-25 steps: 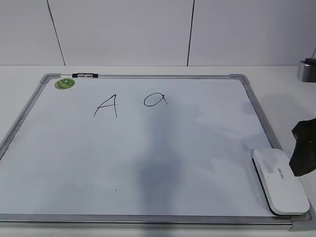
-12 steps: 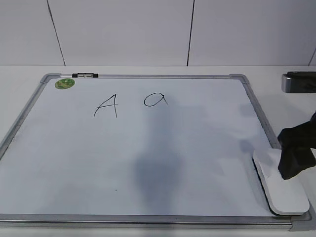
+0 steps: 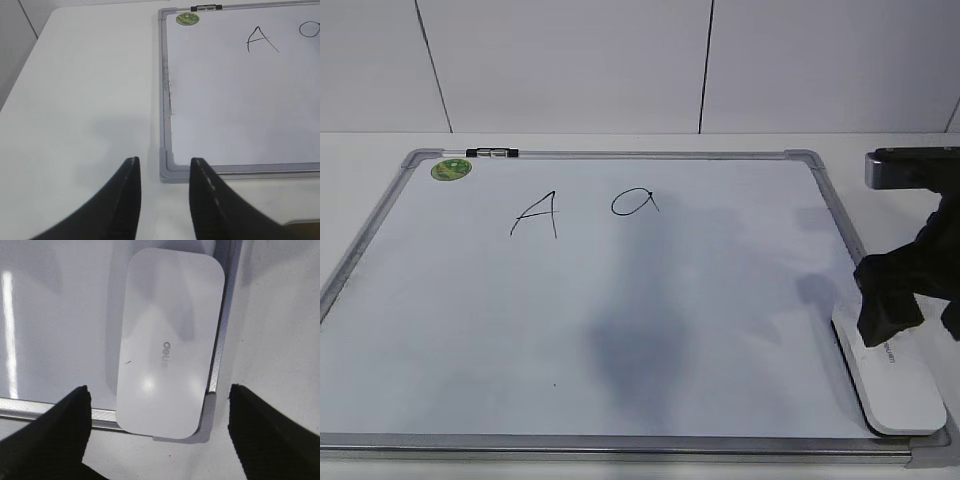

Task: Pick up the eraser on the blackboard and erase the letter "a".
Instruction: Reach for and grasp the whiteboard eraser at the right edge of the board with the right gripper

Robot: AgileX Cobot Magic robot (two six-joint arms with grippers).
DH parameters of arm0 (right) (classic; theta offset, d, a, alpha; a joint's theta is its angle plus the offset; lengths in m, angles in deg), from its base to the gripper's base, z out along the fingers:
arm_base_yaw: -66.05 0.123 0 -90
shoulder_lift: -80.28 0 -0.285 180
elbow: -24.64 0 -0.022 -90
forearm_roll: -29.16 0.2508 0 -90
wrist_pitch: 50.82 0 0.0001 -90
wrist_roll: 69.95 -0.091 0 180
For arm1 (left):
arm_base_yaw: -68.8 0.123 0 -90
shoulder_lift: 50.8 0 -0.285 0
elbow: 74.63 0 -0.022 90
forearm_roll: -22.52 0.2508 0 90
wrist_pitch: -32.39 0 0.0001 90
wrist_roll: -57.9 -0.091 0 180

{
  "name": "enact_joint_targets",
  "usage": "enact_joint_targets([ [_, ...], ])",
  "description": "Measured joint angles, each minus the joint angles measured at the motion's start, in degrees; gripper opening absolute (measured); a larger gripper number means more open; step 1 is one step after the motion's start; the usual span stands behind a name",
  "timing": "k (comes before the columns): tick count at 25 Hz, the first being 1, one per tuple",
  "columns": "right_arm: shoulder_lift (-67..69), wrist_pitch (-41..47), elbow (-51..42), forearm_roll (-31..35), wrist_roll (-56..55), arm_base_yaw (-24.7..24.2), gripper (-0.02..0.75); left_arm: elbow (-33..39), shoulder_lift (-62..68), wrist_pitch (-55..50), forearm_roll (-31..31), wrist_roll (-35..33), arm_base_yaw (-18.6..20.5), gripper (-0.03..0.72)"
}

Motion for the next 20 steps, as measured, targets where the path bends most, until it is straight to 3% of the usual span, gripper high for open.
enact_joint_targets([
  [20,2.66,-10.64,-7.27,0.00,0.44,0.00,0.673,0.00,0.00,0.00,0.00,0.00,0.00,0.236],
])
